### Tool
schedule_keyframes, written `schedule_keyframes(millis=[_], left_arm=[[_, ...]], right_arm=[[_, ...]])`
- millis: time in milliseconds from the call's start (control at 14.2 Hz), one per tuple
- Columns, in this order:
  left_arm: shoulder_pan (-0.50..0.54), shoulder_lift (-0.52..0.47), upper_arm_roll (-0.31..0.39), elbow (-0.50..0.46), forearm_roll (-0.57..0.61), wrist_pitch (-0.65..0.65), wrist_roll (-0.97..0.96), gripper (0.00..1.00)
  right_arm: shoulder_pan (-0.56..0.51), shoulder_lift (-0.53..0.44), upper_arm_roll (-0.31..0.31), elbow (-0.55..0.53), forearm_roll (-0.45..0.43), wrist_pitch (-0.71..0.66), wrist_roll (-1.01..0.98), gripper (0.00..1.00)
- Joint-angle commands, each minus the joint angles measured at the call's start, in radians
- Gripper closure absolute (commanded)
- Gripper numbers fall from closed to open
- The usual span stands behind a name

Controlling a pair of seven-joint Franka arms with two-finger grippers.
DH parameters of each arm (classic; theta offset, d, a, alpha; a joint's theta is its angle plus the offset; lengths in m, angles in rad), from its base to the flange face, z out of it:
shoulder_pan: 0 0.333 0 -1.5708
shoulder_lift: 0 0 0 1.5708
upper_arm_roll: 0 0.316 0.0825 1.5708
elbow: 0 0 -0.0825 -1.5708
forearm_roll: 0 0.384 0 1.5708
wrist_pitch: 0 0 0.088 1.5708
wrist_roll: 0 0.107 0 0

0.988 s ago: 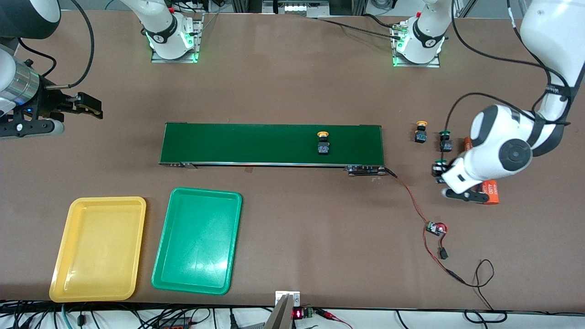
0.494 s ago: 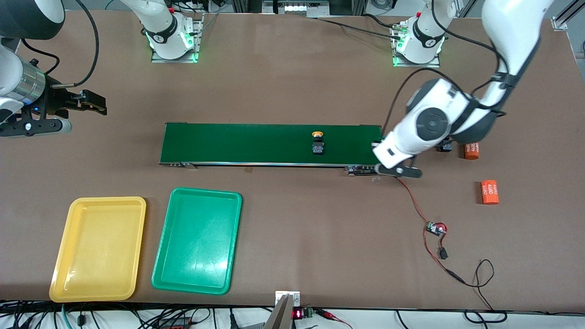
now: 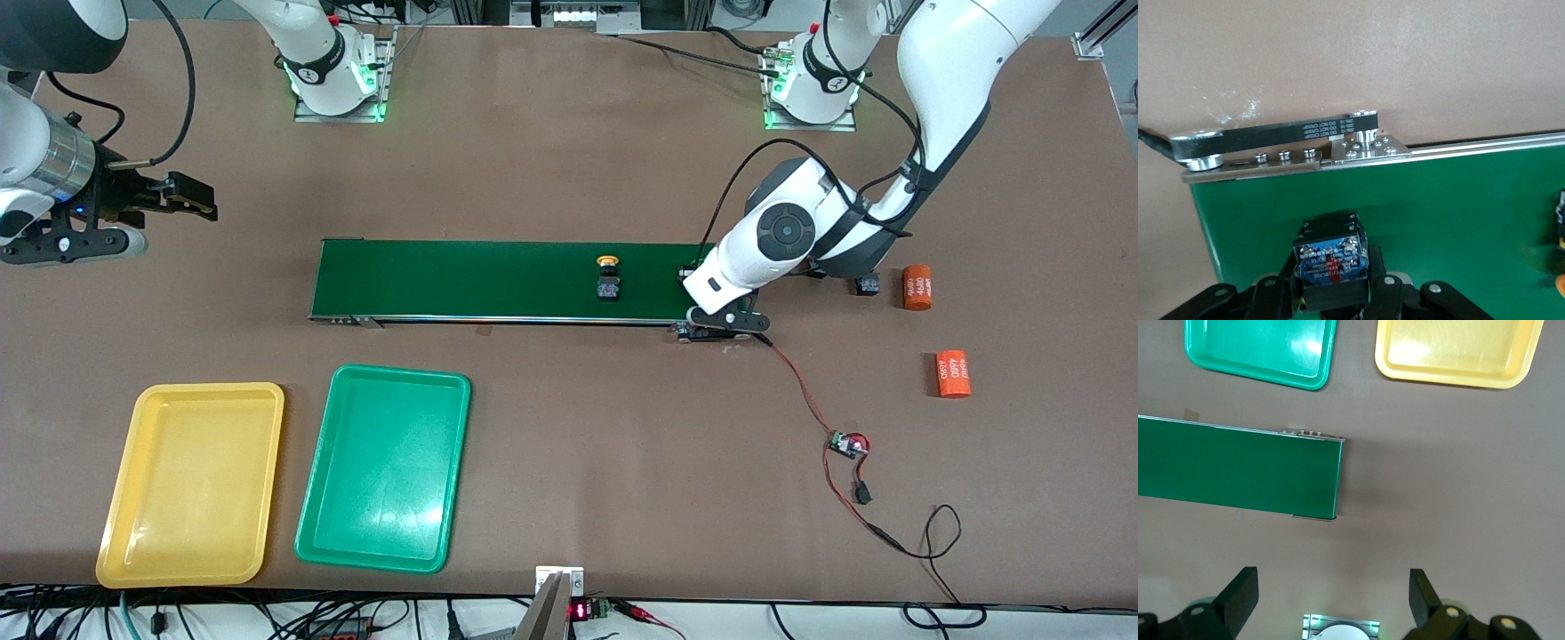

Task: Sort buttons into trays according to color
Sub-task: 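Place the button on the belt while the right gripper approaches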

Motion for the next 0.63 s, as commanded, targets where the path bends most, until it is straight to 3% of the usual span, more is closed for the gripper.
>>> schedule_keyframes(millis=[0, 141, 282, 494, 564], left_arm=[[0.017, -0.006, -0.01, 0.007, 0.026, 0.01, -0.022, 0.0], [0.027, -0.06, -0.019, 0.018, 0.026, -0.016, -0.027, 0.0], [0.027, -0.146, -0.022, 0.073, 0.026, -0.15, -0.022, 0.0], [0.035, -0.163, -0.02, 0.253, 0.026, -0.411, -0.001, 0.0], [0.035, -0.163, -0.017, 0.301, 0.026, -0.475, 0.039, 0.0]], right_arm=[[0.002, -0.161, 0.029, -0.227, 0.016, 0.117, 0.08, 0.0], [0.001, -0.241, 0.075, -0.358, 0.016, 0.202, 0.151, 0.0], [0.001, -0.274, 0.159, -0.441, 0.016, 0.286, 0.218, 0.0], [0.001, -0.268, 0.302, -0.501, 0.016, 0.4, 0.416, 0.0], [0.004, -0.265, 0.319, -0.527, 0.018, 0.438, 0.436, 0.0]])
